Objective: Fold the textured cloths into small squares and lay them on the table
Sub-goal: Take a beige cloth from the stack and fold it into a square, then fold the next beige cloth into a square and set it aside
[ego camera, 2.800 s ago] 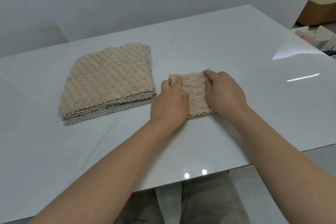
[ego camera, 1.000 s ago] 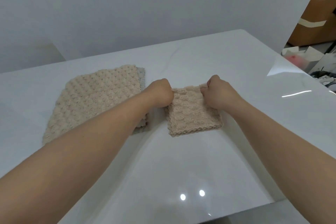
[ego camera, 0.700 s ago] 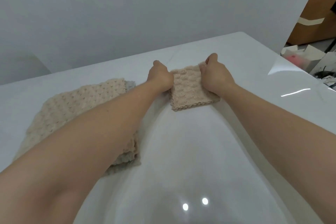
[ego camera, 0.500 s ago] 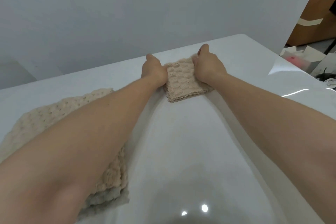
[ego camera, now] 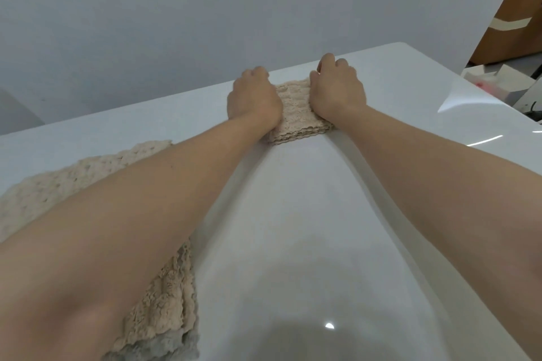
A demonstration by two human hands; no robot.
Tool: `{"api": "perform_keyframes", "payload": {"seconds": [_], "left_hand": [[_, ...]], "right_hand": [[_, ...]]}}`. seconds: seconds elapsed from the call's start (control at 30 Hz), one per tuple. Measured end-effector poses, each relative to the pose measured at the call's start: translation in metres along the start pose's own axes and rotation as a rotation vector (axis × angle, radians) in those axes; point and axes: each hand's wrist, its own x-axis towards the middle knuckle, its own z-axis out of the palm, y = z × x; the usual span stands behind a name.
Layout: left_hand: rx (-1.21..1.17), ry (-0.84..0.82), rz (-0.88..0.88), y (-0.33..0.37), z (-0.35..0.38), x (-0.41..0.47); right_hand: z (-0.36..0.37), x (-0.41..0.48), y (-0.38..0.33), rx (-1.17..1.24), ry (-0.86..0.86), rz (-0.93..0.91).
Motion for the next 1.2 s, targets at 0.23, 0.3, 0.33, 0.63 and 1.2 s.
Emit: {"api": "perform_keyframes", "payload": {"seconds": [0.23, 0.3, 0.33, 0.63, 1.2], "left_hand": [[0.159, -0.317, 0.194, -0.008, 0.028, -0.021], [0.159, -0.356, 0.176, -0.008, 0.027, -0.021], [0.153, -0.371, 0.169, -0.006, 0.023, -0.022], [0.121, -0.301, 0.025, -0.022, -0.059, -0.081], [-0.138, 0.01, -0.2, -0.163, -0.183, -0.285]], "right_hand": [[0.002, -0.018, 0.006, -0.166, -0.209, -0.119], [0.002, -0.022, 0.006, -0.145, -0.213, -0.094], [0.0, -0.023, 0.004, -0.14, -0.216, -0.081], [-0.04, -0.073, -0.042, -0.033, -0.019, -0.179], [-0.05, -0.305, -0.167, 0.496, -0.15, -0.1]]}}
